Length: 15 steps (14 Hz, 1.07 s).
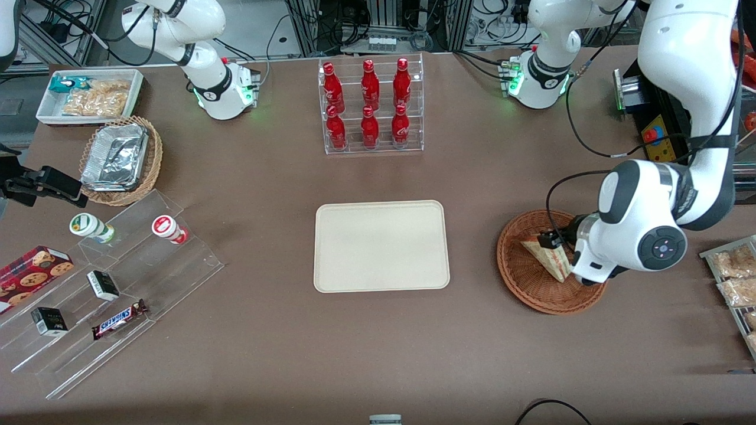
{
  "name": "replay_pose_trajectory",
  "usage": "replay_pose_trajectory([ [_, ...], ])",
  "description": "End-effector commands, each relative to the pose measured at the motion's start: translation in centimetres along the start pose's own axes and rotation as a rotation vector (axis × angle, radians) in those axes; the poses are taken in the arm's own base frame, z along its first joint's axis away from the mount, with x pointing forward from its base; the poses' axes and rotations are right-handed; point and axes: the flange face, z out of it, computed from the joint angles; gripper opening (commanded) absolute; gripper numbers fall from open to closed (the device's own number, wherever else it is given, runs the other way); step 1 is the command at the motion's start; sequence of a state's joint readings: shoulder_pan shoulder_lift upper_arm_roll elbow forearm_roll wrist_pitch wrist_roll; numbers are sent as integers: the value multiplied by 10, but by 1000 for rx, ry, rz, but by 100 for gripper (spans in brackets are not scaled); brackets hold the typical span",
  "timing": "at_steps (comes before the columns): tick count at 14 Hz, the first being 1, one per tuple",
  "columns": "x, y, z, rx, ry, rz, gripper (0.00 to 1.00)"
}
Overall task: Place sandwich from basket to tray
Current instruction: 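Move the left gripper down over the wrapped sandwich in the wicker basket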
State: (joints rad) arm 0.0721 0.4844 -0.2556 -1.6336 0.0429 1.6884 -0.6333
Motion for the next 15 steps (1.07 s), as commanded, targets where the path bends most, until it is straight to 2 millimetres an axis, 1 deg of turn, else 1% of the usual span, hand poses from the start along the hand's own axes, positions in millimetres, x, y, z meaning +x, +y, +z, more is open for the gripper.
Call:
replay_pose_trajectory([
  [1, 11, 7, 18, -33, 2, -63, 100],
  [4, 19, 14, 40, -92, 24, -94, 100],
  [5, 23, 16, 52, -97, 15, -96, 100],
  [7, 27, 18, 65, -102, 19, -99, 98],
  [8, 26, 18, 69, -104, 22, -99, 94],
  [9, 27, 17, 72, -100, 21, -98, 94],
  [10, 32, 10, 74, -94, 22, -111, 94],
  [11, 33, 8, 74, -92, 23, -112, 94],
  [13, 35, 8, 77, -90, 21, -111, 94],
  [14, 36, 8, 81, -87, 16, -111, 94],
  [15, 38, 9, 83, -91, 22, -111, 92],
])
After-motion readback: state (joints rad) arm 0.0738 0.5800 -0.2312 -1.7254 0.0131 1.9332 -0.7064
